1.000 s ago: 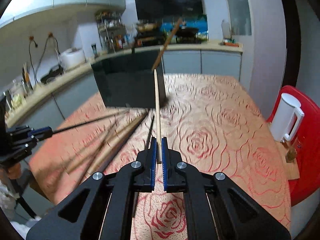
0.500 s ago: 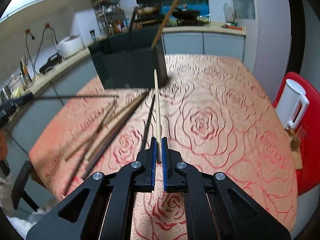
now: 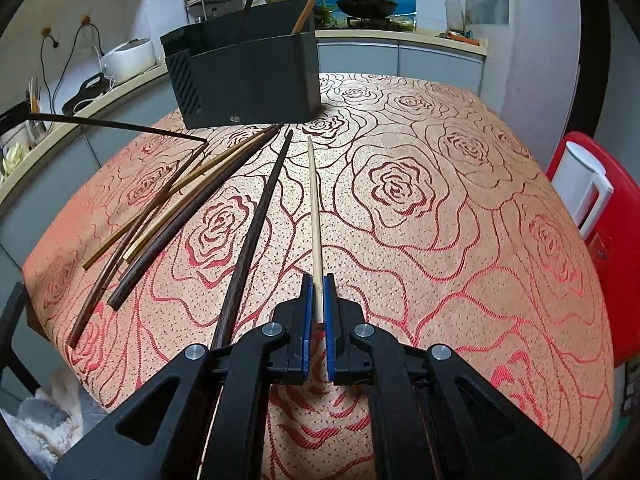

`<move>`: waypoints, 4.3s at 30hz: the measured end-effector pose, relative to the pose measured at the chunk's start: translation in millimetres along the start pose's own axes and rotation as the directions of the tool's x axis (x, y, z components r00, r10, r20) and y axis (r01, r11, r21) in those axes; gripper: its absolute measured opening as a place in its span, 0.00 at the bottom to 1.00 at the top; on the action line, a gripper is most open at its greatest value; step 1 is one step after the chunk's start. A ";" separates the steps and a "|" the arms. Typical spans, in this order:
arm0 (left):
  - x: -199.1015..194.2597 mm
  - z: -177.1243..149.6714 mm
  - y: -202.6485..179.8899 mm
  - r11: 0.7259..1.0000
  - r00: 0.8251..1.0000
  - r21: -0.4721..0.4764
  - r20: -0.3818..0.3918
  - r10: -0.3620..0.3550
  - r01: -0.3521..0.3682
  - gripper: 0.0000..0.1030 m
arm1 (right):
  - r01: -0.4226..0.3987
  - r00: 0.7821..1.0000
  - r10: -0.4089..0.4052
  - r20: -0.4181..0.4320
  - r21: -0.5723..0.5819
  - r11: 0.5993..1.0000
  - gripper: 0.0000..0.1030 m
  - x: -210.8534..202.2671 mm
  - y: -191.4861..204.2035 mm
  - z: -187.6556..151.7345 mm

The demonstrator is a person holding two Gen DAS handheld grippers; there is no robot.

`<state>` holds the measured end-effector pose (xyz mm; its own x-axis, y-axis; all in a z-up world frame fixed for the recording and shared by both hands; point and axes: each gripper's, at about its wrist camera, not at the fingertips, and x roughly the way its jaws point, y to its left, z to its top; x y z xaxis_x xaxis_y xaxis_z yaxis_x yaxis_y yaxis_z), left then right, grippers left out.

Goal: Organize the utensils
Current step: 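Lift both held chopsticks upright and carry them toward the black holder, then lower both held chopsticks into the black holder's compartments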

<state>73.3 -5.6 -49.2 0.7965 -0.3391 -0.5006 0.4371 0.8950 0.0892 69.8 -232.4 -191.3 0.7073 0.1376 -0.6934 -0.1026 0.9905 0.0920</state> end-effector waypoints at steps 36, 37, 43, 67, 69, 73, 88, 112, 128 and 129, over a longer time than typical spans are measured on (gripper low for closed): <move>-1.3 -0.2 8.2 0.999 1.000 -0.033 0.006 0.009 -0.009 0.07 | 0.058 0.998 -0.057 0.033 -0.023 0.998 0.07 -7.4 4.8 -11.0; -1.0 -0.1 8.2 0.999 1.000 -0.033 0.006 0.009 -0.009 0.07 | 0.056 0.998 -0.055 0.031 -0.021 0.998 0.06 -7.4 3.8 -10.7; -4.4 1.5 8.8 1.000 1.000 -0.026 0.015 0.015 -0.014 0.07 | 0.045 0.996 -0.043 0.082 -0.015 0.999 0.06 -29.4 2.4 1.2; 5.1 50.9 26.1 0.998 0.995 -0.052 0.088 -0.035 0.039 0.07 | -0.053 0.941 0.056 0.333 -0.016 0.998 0.06 -91.8 0.9 132.7; 7.1 57.6 27.9 0.998 0.996 -0.049 0.076 -0.037 0.041 0.07 | -0.062 0.941 0.063 0.332 -0.015 0.998 0.06 -92.3 1.7 142.5; 13.5 75.9 35.0 0.997 0.997 -0.052 0.053 -0.053 0.056 0.07 | -0.090 0.937 0.089 0.336 -0.012 0.996 0.06 -96.9 3.6 168.9; 9.3 178.7 49.7 0.995 0.992 -0.038 0.100 -0.082 0.087 0.07 | -0.050 0.934 0.059 0.351 -0.035 0.998 0.06 -118.4 11.8 264.2; 120.1 210.6 42.4 0.999 1.000 -0.034 0.003 -0.012 0.012 0.07 | -0.030 0.989 0.036 0.141 -0.049 0.998 0.06 -15.2 31.2 306.5; 119.1 200.1 59.0 0.993 1.000 -0.118 -0.001 -0.015 0.014 0.46 | -0.065 0.988 0.063 0.141 0.004 0.998 0.35 0.1 23.2 304.1; 117.8 199.7 58.5 0.993 1.000 -0.121 0.001 -0.014 0.014 0.48 | -0.066 0.987 0.064 0.144 0.005 0.998 0.35 -1.5 22.8 304.0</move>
<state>276.2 -51.1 69.1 0.7911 -0.3518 -0.5005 0.3944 0.9187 -0.0224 279.0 -208.2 29.1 0.7926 0.2005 -0.5759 -0.1453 0.9793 0.1409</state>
